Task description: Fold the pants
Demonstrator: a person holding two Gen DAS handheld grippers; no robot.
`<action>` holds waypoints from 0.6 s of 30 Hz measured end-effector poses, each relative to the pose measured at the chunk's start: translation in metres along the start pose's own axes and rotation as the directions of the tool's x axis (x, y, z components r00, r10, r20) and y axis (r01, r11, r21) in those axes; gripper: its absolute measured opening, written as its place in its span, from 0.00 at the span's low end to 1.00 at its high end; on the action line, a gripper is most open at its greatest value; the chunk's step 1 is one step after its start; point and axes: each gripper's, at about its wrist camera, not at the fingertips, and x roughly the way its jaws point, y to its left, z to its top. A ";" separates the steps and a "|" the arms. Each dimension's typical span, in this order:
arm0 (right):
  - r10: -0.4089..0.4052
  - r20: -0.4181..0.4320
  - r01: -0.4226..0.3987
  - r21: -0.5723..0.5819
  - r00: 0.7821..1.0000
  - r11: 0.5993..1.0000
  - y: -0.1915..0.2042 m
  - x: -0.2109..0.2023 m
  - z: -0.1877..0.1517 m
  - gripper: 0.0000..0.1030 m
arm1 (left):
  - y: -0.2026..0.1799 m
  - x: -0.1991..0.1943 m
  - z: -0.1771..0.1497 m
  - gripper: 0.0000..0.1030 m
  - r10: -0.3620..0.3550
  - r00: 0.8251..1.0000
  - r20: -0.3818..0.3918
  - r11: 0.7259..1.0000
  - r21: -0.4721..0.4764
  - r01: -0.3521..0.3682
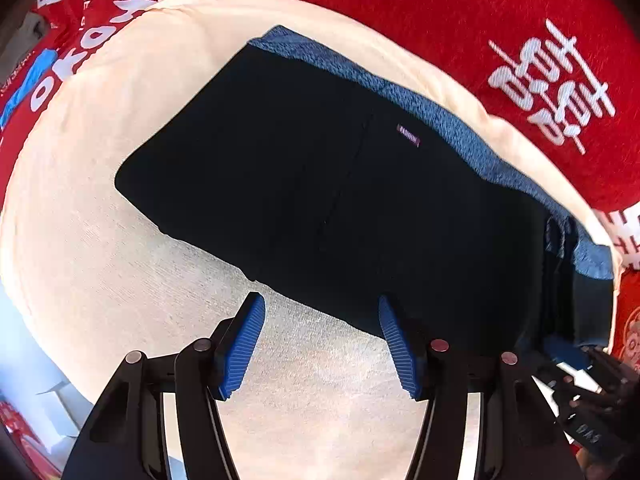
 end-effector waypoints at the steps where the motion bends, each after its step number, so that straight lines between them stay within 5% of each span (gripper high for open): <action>1: 0.004 -0.003 -0.004 0.000 1.000 1.000 0.001 0.002 -0.002 0.47 | 0.003 -0.002 0.000 0.58 -0.004 1.000 0.004 1.000 -0.003 0.004; 9: -0.010 0.001 0.010 -0.032 1.000 0.999 0.007 0.009 -0.008 0.48 | 0.025 -0.001 0.000 0.58 -0.018 1.000 -0.003 0.999 -0.034 0.018; 18: -0.019 0.002 0.019 -0.033 1.000 0.999 0.010 0.014 -0.007 0.49 | 0.072 -0.007 -0.001 0.58 -0.192 0.980 0.056 0.967 -0.161 0.199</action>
